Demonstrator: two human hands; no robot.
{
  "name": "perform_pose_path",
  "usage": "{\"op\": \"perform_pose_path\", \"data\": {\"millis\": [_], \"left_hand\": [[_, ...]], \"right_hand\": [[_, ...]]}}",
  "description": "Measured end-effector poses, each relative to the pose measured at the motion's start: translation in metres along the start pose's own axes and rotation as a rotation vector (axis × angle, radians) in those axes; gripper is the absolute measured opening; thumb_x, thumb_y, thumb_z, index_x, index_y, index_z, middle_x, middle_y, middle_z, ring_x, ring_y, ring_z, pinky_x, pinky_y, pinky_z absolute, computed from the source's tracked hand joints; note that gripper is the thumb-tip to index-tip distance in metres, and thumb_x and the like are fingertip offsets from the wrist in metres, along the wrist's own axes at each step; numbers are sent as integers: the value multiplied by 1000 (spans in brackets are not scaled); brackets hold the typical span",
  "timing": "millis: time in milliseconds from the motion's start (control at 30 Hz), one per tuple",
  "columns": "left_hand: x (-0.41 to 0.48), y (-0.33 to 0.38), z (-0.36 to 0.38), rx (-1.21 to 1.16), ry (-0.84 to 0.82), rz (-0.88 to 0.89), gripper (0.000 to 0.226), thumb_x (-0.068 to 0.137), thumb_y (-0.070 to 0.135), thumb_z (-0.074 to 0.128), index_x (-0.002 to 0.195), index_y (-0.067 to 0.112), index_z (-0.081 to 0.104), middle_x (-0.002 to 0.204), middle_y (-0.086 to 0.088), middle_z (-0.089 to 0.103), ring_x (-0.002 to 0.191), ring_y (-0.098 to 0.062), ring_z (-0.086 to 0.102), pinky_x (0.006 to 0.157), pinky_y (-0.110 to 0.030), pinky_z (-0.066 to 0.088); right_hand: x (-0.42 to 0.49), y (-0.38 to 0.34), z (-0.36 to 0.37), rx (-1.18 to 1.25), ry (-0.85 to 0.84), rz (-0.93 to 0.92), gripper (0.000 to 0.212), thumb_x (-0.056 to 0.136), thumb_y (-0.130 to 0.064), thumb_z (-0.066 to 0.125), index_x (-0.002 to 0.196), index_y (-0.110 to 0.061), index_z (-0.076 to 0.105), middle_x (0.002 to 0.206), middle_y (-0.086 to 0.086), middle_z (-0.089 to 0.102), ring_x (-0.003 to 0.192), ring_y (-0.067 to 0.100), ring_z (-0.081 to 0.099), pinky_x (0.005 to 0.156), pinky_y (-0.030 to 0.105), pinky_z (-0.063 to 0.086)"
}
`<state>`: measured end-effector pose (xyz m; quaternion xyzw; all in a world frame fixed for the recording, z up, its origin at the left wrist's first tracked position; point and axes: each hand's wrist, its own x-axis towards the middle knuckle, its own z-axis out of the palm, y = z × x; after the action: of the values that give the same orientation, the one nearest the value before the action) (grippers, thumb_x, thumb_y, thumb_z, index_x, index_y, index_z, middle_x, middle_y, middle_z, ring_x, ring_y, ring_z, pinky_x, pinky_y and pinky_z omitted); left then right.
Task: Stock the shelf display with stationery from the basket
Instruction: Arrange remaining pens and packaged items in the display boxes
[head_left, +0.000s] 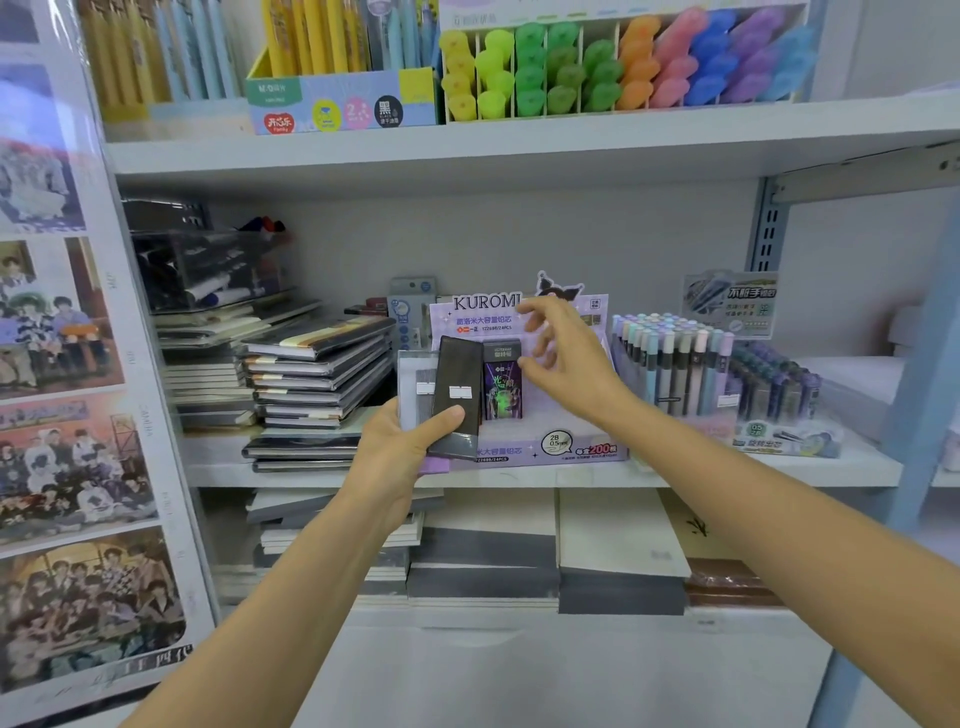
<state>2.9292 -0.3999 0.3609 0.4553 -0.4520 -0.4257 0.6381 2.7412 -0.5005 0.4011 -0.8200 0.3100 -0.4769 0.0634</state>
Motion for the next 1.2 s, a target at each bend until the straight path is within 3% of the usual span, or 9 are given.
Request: {"op": "perform_pose_path", "data": {"millis": [133,267,367,467,600,733,800,933,1200], "left_hand": [[-5,11,5,-53,-20,-14,26,84,5,71,108,9,65,95,-9,76,79,-21,74,58,-28,59],[-13,21,16,-85,-59,-46,25,87,9,67,111,3,64,94,-16,75,78,-25,73,57,-27,58],[-19,28,22,-135,-100,-68,30,95,32,58,107,5,66,83,-16,74,63,-20,69,52,-25,56],[-20,32,22,-193,-153,-100,49,100,47,39,107,7,67,83,-15,73,62,-21,67,55,-27,58],[-23,30,24,-129,-69,-67,23,101,16,45,114,4,60,90,-15,74,69,-20,71,56,-25,57],[-21,24,16,-49,-29,17,17,97,5,53,110,12,62,98,-15,72,80,-22,71,71,-32,61],[-19,22,11,-8,-9,41,16,95,7,57,107,14,65,99,-12,74,84,-21,71,79,-36,59],[-15,16,5,-11,14,81,18,92,5,60,105,18,66,95,-4,77,86,-14,73,71,-28,59],[-6,-1,4,50,27,62,22,89,8,67,110,13,66,92,-2,77,86,-15,73,79,-33,56]], "right_hand": [[-13,-21,-13,57,-146,-349,41,82,-1,70,117,-22,66,136,3,48,118,15,49,101,24,40],[-25,-26,-10,22,-185,-401,32,78,-9,78,109,-14,73,122,6,64,111,23,55,100,37,42],[-31,-25,-13,69,-99,-362,29,80,-9,75,109,-10,73,107,7,71,96,23,61,88,36,49],[-34,-24,-15,102,-33,-238,27,85,-9,71,111,-7,71,97,4,72,87,17,66,83,30,53],[-30,-22,-17,215,65,-4,22,88,-11,68,110,-8,70,96,-6,69,83,-4,64,81,27,57],[-19,-14,-20,371,162,211,18,91,-9,64,106,-1,60,102,13,68,95,26,67,83,47,57],[-14,-9,-18,366,158,277,18,92,-8,62,107,0,56,104,15,67,97,30,66,85,48,56],[-9,-3,-7,323,8,314,24,95,-8,59,117,-3,53,109,14,66,101,28,66,81,36,59],[-13,5,16,145,-104,263,20,94,-9,60,113,-4,58,107,13,67,99,24,65,91,42,54]]}}
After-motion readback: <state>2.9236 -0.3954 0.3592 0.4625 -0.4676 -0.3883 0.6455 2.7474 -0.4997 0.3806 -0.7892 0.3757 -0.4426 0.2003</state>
